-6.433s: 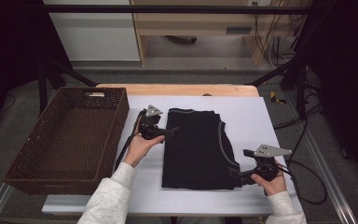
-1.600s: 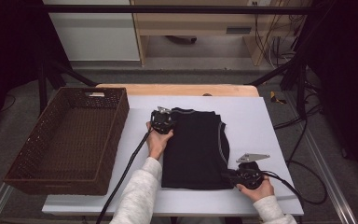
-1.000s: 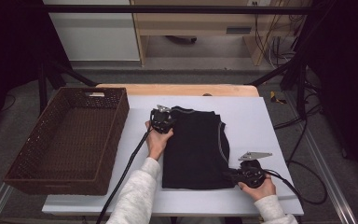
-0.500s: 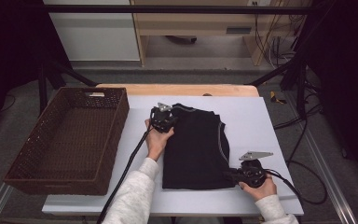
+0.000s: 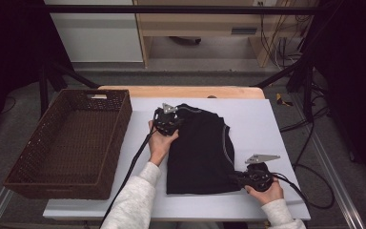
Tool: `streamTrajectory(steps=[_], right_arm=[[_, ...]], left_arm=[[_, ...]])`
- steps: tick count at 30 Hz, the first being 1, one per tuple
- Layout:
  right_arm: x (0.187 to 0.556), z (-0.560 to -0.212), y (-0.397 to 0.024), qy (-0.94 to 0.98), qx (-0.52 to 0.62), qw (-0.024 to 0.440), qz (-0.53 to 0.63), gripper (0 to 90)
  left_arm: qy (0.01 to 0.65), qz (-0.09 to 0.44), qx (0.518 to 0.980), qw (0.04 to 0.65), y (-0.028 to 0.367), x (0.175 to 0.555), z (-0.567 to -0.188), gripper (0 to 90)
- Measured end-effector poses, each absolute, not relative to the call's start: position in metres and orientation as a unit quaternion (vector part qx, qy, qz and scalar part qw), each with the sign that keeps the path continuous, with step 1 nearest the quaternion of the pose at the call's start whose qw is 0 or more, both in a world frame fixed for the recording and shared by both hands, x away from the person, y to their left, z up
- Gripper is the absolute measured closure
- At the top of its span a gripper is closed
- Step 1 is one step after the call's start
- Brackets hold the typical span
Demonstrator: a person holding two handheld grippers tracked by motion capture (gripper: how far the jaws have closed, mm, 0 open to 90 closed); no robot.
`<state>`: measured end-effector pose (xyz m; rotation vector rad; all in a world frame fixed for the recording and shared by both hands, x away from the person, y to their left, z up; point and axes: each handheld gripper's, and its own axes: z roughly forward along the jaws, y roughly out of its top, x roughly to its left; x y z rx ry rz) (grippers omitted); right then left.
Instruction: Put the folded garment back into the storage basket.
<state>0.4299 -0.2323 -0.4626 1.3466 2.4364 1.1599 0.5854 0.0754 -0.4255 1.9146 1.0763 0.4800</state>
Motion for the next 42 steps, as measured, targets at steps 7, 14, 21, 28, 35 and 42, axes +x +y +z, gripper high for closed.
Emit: streamTrajectory(steps=[7,14,21,28,35,42], right_arm=[[0.429,-0.459,-0.232,0.808,0.44,0.067,0.387,72.2],[0.429,-0.457,-0.233,0.807,0.438,0.068,0.39,72.4],[0.426,-0.452,-0.234,0.808,0.432,0.074,0.394,72.6],[0.426,-0.449,-0.235,0.807,0.431,0.074,0.397,72.8],[0.425,-0.447,-0.236,0.806,0.431,0.078,0.399,72.9],[0.424,-0.443,-0.235,0.805,0.427,0.08,0.403,72.9]], left_arm=[[0.421,0.195,0.772,0.435,0.077,0.578,-0.415,82.8],[0.407,0.199,0.775,0.441,0.076,0.571,-0.406,82.8],[0.397,0.201,0.776,0.448,0.075,0.565,-0.399,82.9],[0.394,0.202,0.775,0.451,0.077,0.563,-0.394,83.0],[0.386,0.21,0.776,0.453,0.078,0.559,-0.388,83.1],[0.381,0.214,0.774,0.458,0.081,0.554,-0.38,83.2]])
